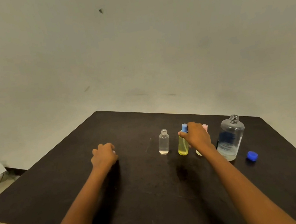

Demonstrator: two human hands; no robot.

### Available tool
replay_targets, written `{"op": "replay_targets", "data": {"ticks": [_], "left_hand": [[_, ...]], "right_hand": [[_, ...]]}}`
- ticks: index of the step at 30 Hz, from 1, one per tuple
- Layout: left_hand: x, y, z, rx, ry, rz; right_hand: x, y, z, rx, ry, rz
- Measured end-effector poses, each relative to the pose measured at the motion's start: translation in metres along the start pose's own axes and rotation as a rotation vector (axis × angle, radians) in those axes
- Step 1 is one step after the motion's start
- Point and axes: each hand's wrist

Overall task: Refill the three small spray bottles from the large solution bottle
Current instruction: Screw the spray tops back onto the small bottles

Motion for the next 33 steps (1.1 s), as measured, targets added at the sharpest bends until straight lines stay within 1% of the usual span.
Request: {"op": "replay_targets", "data": {"ticks": [4, 6, 8, 10, 12, 14, 16, 18, 19, 21, 25, 29, 31, 33], "left_hand": [[0.006, -0.002, -0.003, 0.019, -0.09, 0.062], [0.005, -0.005, 0.002, 0.048, -0.172, 0.09], [0.003, -0.01, 0.012, 0.108, -0.342, 0.12], [-0.003, -0.017, 0.029, 0.177, -0.577, 0.121], [-0.012, -0.029, 0.049, 0.214, -0.841, 0.057], [-0.021, -0.042, 0.069, 0.227, -1.088, -0.061], [-0.026, -0.05, 0.085, 0.223, -1.221, -0.165], [-0.028, -0.056, 0.096, 0.218, -1.312, -0.25], [-0.027, -0.058, 0.101, 0.214, -1.349, -0.283], [-0.025, -0.061, 0.108, 0.199, -1.392, -0.32], [-0.02, -0.064, 0.117, 0.192, -1.379, -0.339], [-0.015, -0.065, 0.122, 0.221, -1.357, -0.361], [-0.014, -0.061, 0.123, 0.247, -1.345, -0.329], [-0.009, -0.054, 0.122, 0.261, -1.273, -0.196]], "right_hand": [[-0.002, 0.0, 0.001, 0.03, 0.012, -0.045], [-0.007, -0.004, -0.001, 0.059, 0.025, -0.056], [-0.014, -0.008, -0.004, 0.044, -0.007, 0.004], [-0.022, -0.015, -0.01, -0.002, 0.024, 0.102], [-0.027, -0.023, -0.019, -0.051, 0.126, 0.154], [-0.029, -0.029, -0.028, -0.127, 0.251, 0.136], [-0.029, -0.037, -0.038, -0.189, 0.425, 0.02], [-0.029, -0.044, -0.046, -0.239, 0.541, -0.111], [-0.027, -0.046, -0.048, -0.259, 0.555, -0.152], [-0.021, -0.046, -0.049, -0.27, 0.544, -0.171], [-0.015, -0.044, -0.046, -0.227, 0.578, -0.115], [-0.014, -0.041, -0.042, -0.254, 0.544, -0.05], [-0.016, -0.038, -0.039, -0.231, 0.564, 0.006], [-0.019, -0.033, -0.035, -0.186, 0.62, 0.081]]}}
Point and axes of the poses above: each hand's wrist, its own y-axis towards the middle knuckle, its own x-axis out of the palm, z = x × y, and after that the axes turned 1 degree about y, right-handed
